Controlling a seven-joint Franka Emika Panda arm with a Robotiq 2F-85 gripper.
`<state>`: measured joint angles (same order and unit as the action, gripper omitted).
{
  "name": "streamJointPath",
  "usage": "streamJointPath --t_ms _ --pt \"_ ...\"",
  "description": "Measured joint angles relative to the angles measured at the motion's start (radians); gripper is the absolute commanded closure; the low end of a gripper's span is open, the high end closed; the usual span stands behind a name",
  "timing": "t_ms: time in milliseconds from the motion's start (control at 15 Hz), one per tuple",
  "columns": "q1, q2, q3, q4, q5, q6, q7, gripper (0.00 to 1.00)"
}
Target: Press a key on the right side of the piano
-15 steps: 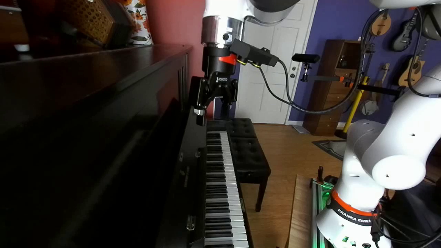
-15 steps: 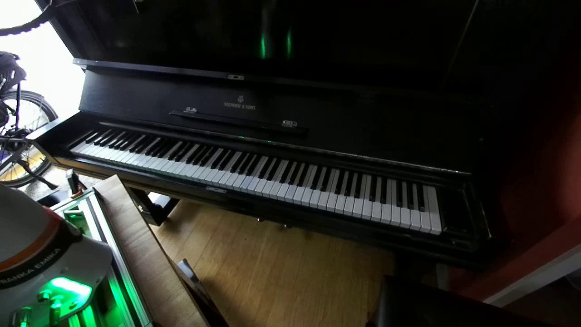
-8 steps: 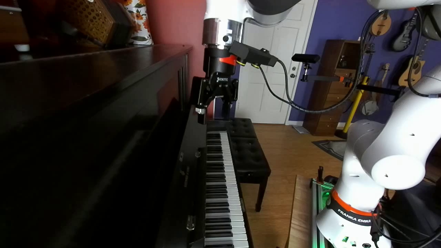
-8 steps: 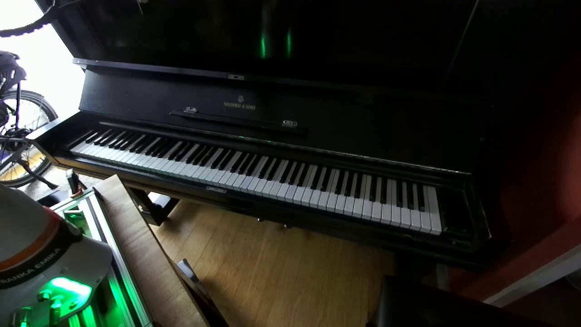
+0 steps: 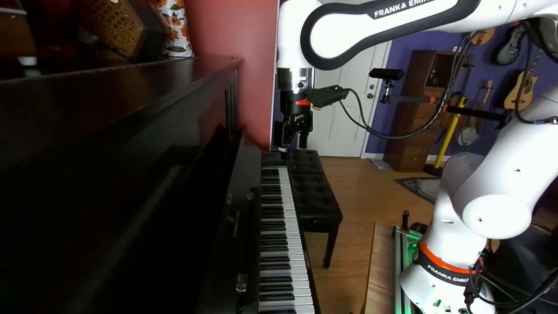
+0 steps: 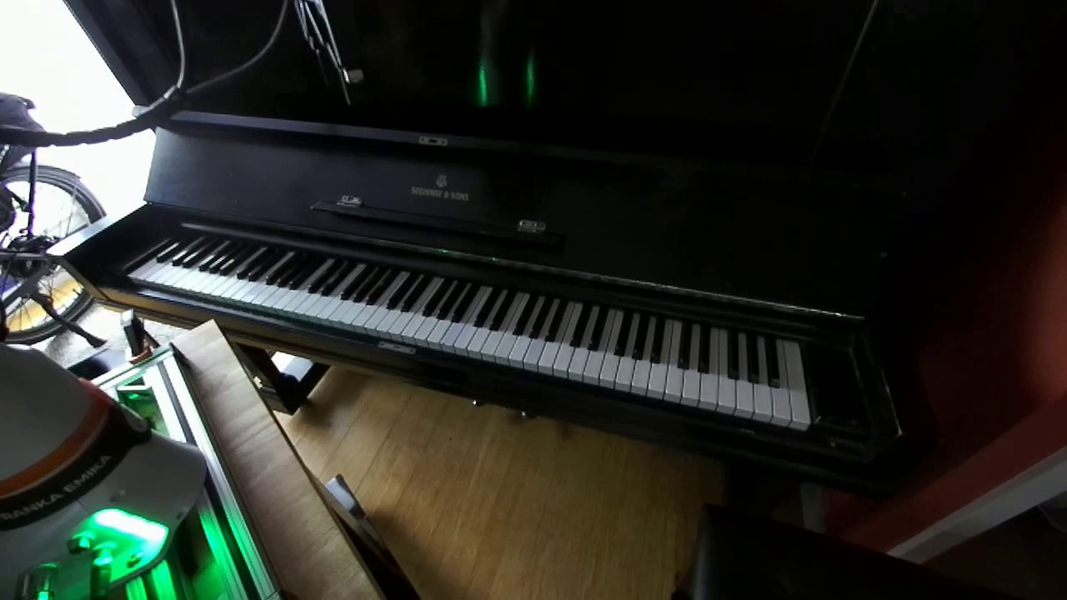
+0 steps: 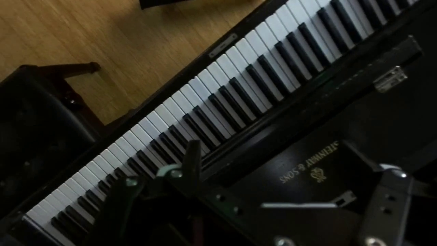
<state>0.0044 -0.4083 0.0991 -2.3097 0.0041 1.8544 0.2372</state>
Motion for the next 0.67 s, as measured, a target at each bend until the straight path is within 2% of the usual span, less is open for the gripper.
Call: streamJointPath --t_ms 267,400,667 --pt "-0.045 0.002 -0.074 -0.104 -0.087 0.093 -0.117 0.0" --pt "-0.067 0.001 -0.11 -0.159 -0.114 0.176 -0.159 0.0" --pt "-0.071 0.004 -0.111 -0.161 -0.116 0.19 -0.163 0.0"
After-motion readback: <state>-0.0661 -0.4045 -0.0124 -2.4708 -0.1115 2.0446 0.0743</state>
